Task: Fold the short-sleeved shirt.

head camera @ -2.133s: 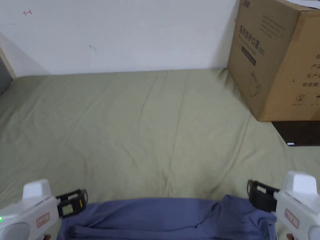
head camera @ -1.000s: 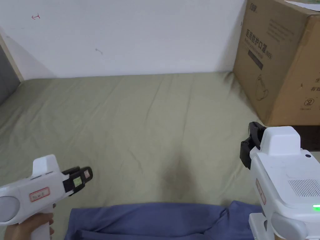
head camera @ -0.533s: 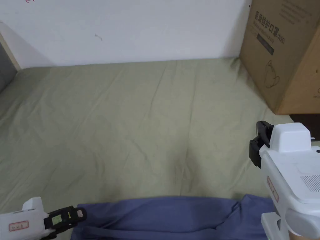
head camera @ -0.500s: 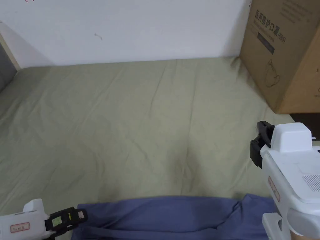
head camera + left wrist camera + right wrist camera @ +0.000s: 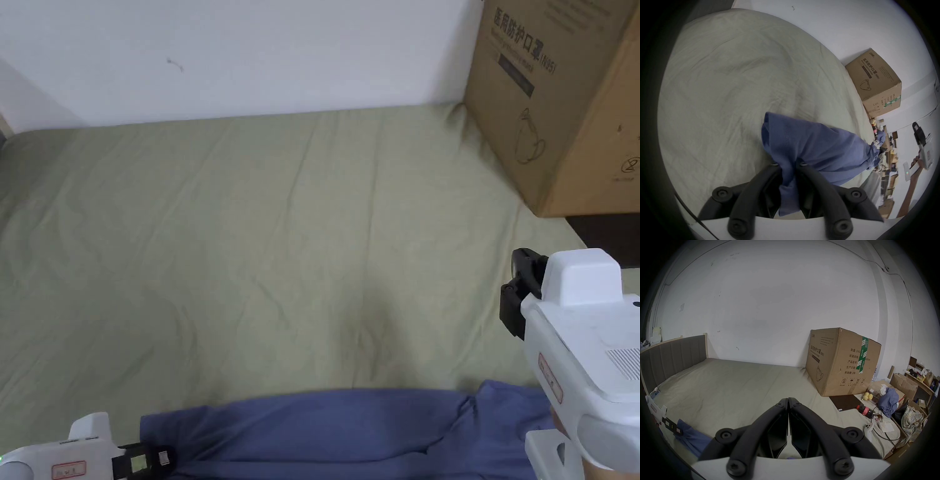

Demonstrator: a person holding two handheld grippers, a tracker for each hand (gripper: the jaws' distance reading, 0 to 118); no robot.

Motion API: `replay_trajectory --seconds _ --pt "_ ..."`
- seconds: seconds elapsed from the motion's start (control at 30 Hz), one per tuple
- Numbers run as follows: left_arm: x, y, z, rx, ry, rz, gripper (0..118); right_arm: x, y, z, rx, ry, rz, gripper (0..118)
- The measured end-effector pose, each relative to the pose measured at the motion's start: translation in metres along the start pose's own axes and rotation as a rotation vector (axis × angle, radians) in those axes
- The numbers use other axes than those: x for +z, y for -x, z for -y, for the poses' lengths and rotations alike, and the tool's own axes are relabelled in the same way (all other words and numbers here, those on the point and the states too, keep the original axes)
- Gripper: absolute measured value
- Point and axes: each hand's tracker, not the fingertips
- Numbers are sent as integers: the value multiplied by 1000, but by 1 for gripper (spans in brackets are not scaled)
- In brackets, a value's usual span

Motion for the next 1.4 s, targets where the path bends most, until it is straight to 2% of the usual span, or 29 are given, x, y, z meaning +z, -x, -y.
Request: replay_trajectory --seconds 0.07,0.3,0.5,0.67,0.87,1.07,1.23,1.4 --pt "6 -10 -1 -111 -22 -70 10 1 -1 -1 0 1 -1 0" --pt "55 -13 -15 -95 -93 -85 9 4 -5 -5 -10 -19 -4 0" --pt "88 -1 -18 -96 -114 -221 9 10 -8 -6 -25 -37 -15 0" --pt "86 -47 -12 -175 -119 -310 9 14 -12 -6 -31 -43 -26 0" --pt "65 -129 -4 -248 -91 -256 9 22 -21 -7 -41 -58 -22 0" --pt "11 -196 11 -314 -4 -161 9 30 -36 -3 -54 -60 -6 0" --pt "-46 -231 28 -331 69 -140 9 35 -49 2 -59 -54 16 0" --pt "-98 -245 45 -311 137 -181 9 39 -58 5 -76 -38 30 0"
